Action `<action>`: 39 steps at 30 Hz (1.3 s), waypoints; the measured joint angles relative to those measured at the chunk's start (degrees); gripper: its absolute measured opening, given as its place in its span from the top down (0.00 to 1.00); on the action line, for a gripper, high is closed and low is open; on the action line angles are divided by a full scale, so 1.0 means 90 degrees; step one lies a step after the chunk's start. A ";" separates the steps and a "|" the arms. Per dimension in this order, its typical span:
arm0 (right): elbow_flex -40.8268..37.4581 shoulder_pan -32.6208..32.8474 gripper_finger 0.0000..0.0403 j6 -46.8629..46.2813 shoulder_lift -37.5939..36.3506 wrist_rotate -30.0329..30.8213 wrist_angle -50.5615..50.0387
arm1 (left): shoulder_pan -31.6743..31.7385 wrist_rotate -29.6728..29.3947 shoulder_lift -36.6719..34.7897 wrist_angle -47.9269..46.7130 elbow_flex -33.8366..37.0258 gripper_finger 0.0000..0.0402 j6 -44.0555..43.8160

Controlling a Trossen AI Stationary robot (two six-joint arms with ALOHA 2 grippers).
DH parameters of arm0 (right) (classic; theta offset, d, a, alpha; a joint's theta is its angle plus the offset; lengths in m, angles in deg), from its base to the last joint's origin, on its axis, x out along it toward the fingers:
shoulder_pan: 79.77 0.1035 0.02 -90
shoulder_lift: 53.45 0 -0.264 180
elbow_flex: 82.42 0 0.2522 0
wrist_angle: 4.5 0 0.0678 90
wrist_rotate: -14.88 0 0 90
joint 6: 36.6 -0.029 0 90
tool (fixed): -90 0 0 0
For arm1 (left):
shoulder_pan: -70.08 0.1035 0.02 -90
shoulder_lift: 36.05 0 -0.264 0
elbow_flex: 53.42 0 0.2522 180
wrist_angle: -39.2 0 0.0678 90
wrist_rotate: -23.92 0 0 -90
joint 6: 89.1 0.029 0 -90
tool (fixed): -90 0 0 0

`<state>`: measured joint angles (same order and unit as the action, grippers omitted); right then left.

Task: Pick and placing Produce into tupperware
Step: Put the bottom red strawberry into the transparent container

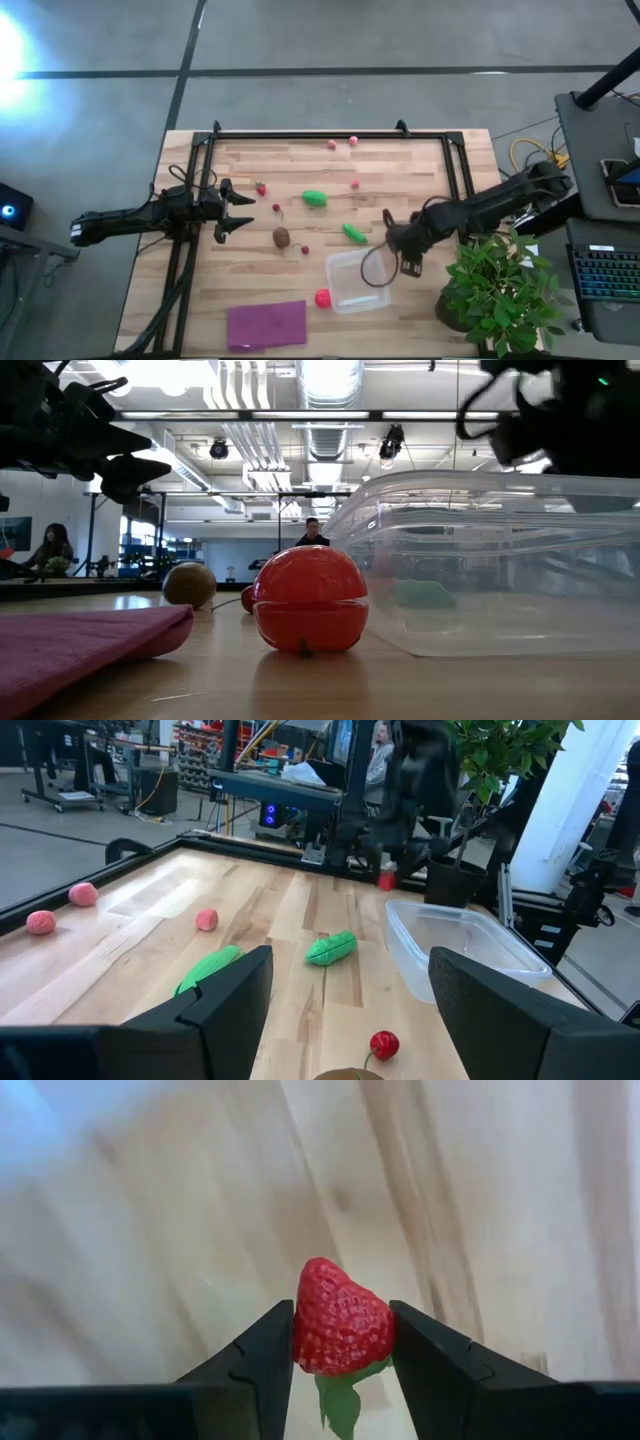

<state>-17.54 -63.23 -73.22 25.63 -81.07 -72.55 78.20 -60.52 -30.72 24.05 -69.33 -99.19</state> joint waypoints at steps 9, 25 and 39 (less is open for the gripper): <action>0.1561 -0.0524 0.64 0.1004 0.0778 -0.0635 0.0350 | 0.0000 0.0000 0.0016 0.0007 0.0000 0.36 0.0001; 0.2883 -0.0476 0.64 0.2234 0.2604 -0.0864 0.0113 | -0.0001 0.0000 0.0029 -0.0004 0.0010 0.36 0.0000; 0.2797 -0.0380 0.64 0.1406 0.2598 -0.0328 0.0314 | -0.0002 0.0000 0.0029 -0.0002 0.0012 0.36 0.0002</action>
<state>7.63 -66.66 -60.56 49.02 -84.01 -69.72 78.18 -60.51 -30.46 24.02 -69.22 -99.16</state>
